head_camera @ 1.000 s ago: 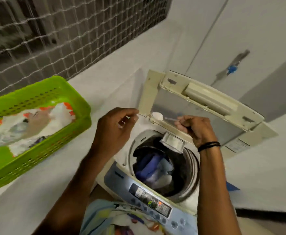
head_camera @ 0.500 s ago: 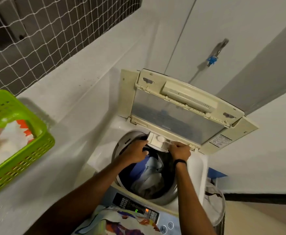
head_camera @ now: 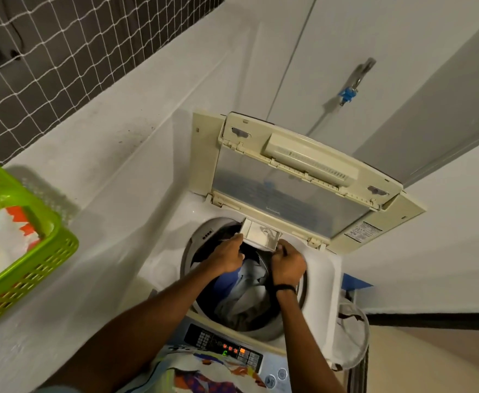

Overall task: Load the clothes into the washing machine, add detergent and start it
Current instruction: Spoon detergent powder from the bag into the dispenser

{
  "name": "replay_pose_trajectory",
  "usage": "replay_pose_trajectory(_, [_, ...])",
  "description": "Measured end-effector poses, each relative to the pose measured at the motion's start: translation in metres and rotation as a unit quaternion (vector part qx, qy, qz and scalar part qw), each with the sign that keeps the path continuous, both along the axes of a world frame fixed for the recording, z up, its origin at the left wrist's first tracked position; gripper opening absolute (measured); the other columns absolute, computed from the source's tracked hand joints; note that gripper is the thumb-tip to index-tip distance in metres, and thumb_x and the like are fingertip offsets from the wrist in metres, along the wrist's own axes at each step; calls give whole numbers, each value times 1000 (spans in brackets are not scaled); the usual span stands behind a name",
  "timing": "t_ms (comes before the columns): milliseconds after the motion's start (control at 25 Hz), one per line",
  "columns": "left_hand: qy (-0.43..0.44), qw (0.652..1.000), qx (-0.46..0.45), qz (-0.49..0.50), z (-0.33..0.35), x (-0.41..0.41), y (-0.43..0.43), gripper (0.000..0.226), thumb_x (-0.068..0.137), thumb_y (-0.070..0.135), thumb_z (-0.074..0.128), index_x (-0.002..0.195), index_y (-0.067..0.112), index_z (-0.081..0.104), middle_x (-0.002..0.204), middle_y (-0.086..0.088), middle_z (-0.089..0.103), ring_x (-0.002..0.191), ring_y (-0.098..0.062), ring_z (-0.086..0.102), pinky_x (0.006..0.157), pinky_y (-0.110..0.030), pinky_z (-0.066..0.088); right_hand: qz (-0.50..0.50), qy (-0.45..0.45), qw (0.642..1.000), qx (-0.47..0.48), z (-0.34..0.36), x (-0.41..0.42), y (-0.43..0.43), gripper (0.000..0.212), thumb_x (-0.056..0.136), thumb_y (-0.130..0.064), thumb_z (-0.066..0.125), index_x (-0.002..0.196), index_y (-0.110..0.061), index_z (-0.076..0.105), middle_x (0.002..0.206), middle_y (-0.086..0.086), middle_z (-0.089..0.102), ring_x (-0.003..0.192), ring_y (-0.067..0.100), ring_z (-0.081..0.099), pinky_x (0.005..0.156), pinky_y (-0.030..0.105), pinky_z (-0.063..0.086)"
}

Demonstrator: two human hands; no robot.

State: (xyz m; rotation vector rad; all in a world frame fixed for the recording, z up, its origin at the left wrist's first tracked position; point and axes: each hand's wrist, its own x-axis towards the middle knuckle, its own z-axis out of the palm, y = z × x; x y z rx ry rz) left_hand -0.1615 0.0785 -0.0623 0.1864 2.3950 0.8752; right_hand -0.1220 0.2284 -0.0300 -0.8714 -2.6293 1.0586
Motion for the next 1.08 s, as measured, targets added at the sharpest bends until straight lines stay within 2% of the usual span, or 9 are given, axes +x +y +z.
replay_pose_trajectory(200, [59,996,31,57,22,7,-14,61,96,20,56,151,11,32,145,-17,49,132,-33,48,107,-37,39,-127,-27,967,-220,27,1,11,18,84,-8,65,96,-7,78,88,3,73,83,22,64,74,21,44])
replay_pose_trajectory(320, [107,986,70,105,52,18,-34,50,95,19,57,144,11,46,138,-12,57,127,-26,53,106,-34,41,-159,-5,901,-404,46,-3,6,8,80,-5,65,78,-7,73,71,3,71,75,25,66,62,25,53])
replay_pose_trajectory(400, [165,969,107,149,81,31,-56,38,94,19,57,131,11,59,127,-10,65,114,-20,61,102,-35,48,-143,26,837,-528,71,-2,-7,11,85,4,60,84,-3,68,77,8,68,72,22,65,57,24,58])
replay_pose_trajectory(520, [290,911,159,244,139,60,-95,25,94,16,59,117,12,68,113,-4,72,98,-14,68,89,-29,56,-43,22,804,-592,120,0,-35,23,89,8,54,110,9,63,105,17,69,94,24,70,72,23,61])
replay_pose_trajectory(600, [363,867,163,300,180,86,-125,21,94,16,60,112,13,70,108,0,73,93,-12,69,82,-24,56,29,-22,806,-590,146,0,-64,23,89,6,53,109,7,64,112,17,69,98,24,71,78,24,59])
replay_pose_trajectory(720, [444,809,138,360,230,130,-165,17,95,14,60,106,13,72,101,2,73,87,-11,68,77,-25,55,172,-64,820,-542,191,7,-117,18,88,7,53,93,2,70,101,19,74,82,21,75,69,19,59])
replay_pose_trajectory(880, [514,730,90,441,267,190,-207,15,94,10,63,105,12,73,101,5,73,87,-4,67,79,-16,51,397,-36,779,-483,244,24,-197,11,78,1,65,85,1,74,83,20,75,80,29,75,76,27,60])
replay_pose_trajectory(1000, [513,695,46,502,270,219,-233,14,93,11,65,102,18,73,100,10,71,84,2,64,76,-8,46,507,-15,783,-360,253,20,-256,8,80,3,72,83,-3,75,78,22,74,76,33,73,81,43,60])
replay_pose_trajectory(1080, [498,683,-6,534,267,230,-248,15,91,11,67,101,21,73,96,15,69,81,2,62,76,-2,41,565,0,787,-248,244,9,-294,7,72,-9,73,71,-15,77,74,16,75,73,29,74,82,49,59])
